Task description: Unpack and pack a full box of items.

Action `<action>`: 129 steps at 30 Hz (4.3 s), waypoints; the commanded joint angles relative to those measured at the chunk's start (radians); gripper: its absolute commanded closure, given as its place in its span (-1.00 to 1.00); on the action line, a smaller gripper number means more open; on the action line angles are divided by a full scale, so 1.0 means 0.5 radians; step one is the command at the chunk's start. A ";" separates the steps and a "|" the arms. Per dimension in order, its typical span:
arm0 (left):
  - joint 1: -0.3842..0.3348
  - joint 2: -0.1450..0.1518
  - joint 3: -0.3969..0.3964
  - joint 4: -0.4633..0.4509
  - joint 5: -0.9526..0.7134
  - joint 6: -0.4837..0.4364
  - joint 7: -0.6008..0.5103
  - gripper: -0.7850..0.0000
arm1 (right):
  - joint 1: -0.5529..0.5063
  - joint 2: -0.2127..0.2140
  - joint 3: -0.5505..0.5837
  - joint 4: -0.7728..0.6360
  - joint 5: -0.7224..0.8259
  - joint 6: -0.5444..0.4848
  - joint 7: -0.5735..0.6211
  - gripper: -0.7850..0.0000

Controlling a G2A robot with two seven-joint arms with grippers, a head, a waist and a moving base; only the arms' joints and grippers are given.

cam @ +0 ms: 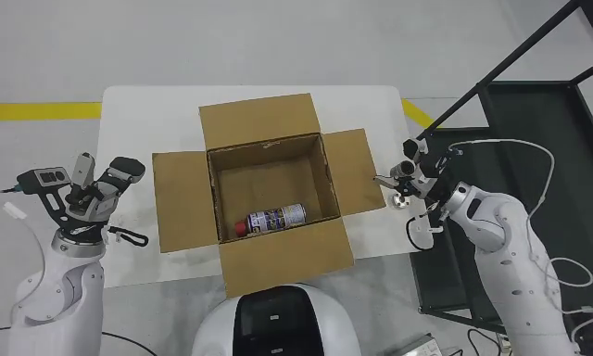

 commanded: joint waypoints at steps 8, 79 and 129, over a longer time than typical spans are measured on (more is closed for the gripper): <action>0.000 0.000 0.000 0.000 0.000 0.000 0.000 -1.00 | -0.007 0.004 0.009 -0.016 -0.045 0.019 -0.004 -1.00; 0.000 0.000 0.000 0.000 0.000 0.000 0.000 -1.00 | 0.405 -0.019 -0.405 1.358 -0.535 0.251 -0.119 -1.00; 0.000 0.000 0.000 0.000 0.000 0.000 0.000 -1.00 | -0.121 0.115 0.010 0.461 -0.430 0.143 -0.180 1.00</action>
